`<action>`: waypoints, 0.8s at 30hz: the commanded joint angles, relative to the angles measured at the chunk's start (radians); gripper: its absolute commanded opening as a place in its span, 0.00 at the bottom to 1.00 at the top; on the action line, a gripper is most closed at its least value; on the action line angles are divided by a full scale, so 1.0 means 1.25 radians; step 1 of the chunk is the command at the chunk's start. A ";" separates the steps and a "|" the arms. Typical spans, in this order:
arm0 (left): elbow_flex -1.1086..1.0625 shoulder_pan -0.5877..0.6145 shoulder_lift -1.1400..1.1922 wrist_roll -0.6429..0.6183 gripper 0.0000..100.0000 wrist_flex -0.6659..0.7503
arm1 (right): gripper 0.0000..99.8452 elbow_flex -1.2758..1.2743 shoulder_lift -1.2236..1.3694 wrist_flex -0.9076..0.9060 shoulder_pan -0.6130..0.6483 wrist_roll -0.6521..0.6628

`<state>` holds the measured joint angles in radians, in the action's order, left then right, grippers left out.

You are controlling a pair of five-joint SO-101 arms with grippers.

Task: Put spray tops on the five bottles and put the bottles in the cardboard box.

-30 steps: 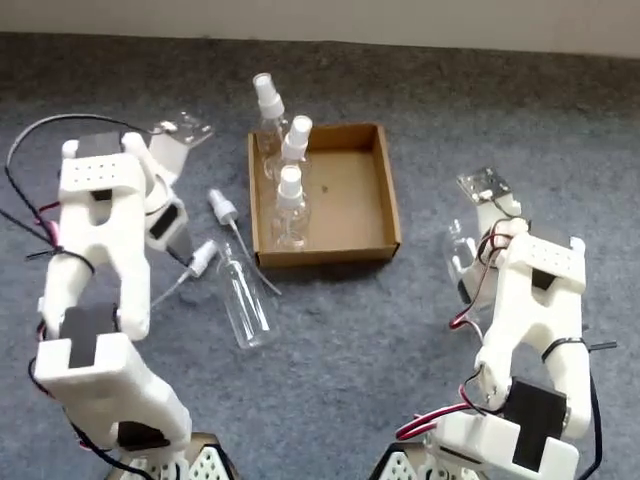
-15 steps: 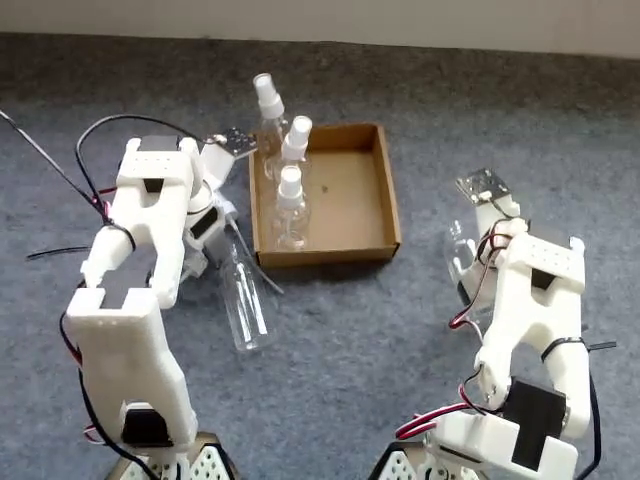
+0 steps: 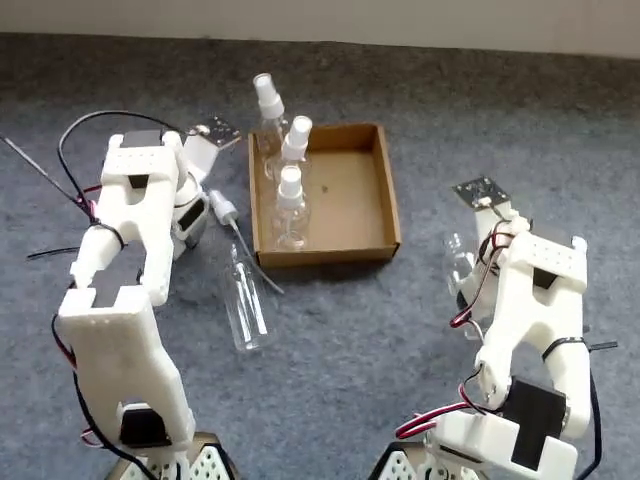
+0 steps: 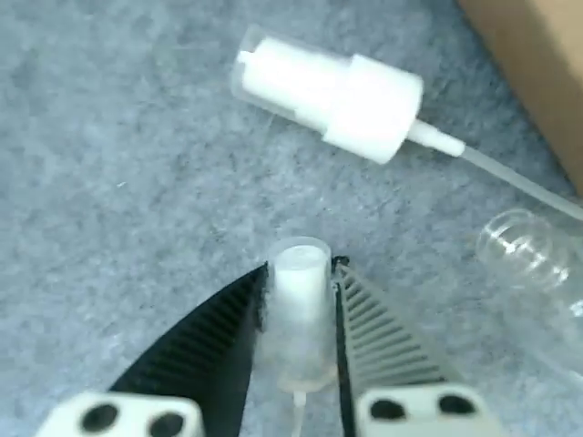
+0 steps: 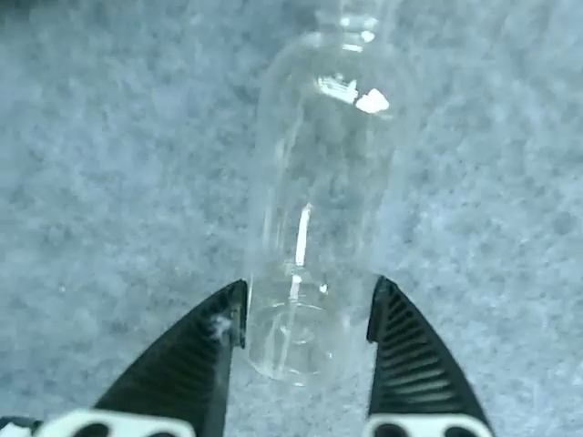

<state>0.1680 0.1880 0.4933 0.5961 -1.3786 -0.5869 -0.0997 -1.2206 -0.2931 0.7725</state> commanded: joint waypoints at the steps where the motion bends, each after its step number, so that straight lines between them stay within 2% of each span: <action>1: 0.041 0.039 -0.120 -0.050 0.06 -0.014 | 0.11 0.034 0.010 -0.047 -0.009 0.001; 9: 0.034 0.042 -0.253 -0.055 0.06 -0.107 | 0.28 0.068 0.009 -0.048 -0.014 -0.043; 16: 0.034 0.035 -0.273 -0.056 0.06 -0.107 | 0.28 0.169 0.009 -0.044 0.053 -0.120; 24: 0.034 0.035 -0.280 -0.056 0.06 -0.107 | 0.28 0.260 0.020 -0.039 0.133 -0.120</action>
<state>0.1711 0.2325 0.2110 0.5363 -1.5044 -0.3261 -0.0721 -1.2743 -0.1580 0.6283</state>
